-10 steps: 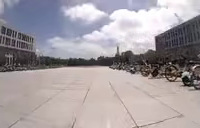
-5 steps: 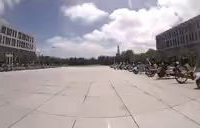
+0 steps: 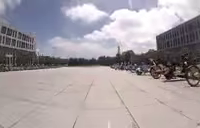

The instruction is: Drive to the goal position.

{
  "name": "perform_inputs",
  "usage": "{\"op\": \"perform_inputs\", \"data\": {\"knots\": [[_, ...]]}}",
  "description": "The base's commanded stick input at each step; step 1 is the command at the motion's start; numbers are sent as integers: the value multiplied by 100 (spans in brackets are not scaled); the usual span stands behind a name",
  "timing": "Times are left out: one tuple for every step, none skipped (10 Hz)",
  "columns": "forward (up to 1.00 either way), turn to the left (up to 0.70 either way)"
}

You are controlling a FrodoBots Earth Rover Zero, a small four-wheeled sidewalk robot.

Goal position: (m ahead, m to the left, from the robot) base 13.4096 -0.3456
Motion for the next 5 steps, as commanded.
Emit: {"op": "perform_inputs", "data": {"knots": [[100, 0], [100, 0], [100, 0], [100, 0], [100, 0]]}}
